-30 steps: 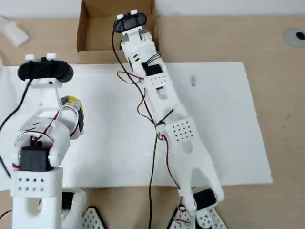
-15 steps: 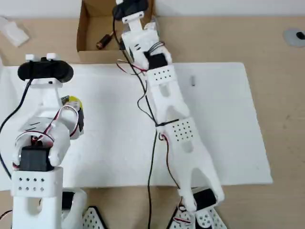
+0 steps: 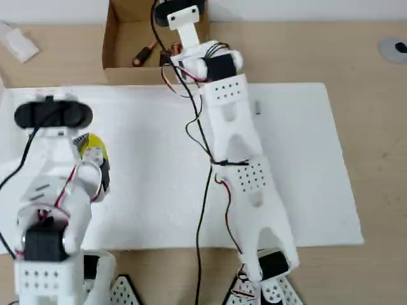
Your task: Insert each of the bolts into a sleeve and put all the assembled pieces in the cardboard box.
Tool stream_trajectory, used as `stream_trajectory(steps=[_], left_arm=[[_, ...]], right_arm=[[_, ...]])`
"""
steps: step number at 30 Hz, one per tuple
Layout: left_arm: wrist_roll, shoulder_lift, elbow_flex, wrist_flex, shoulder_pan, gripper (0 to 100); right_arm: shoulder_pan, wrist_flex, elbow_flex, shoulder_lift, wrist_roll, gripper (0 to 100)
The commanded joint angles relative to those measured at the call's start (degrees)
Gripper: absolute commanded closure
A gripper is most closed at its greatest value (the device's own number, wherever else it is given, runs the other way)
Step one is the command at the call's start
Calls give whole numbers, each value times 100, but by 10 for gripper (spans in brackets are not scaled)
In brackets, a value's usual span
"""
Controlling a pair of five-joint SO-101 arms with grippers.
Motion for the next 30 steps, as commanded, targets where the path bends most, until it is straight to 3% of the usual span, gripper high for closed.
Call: stream_trajectory(steps=[1, 11, 15, 24, 30], left_arm=[[-35, -804, 334, -70, -97, 995], [-62, -2756, 1503, -62, -105, 995], [-519, -2835, 1662, -53, -141, 995], [-545, -2826, 1846, -18, -624, 995], [141, -2826, 1996, 211, -615, 994]], right_arm=[[-189, 1125, -321, -954, -62, 988], [101, 1266, -268, -2527, -264, 989], [207, 1275, 136, -3204, -229, 989], [233, 1248, 4198, -6193, -229, 989], [242, 1196, 7196, -7899, -220, 989]])
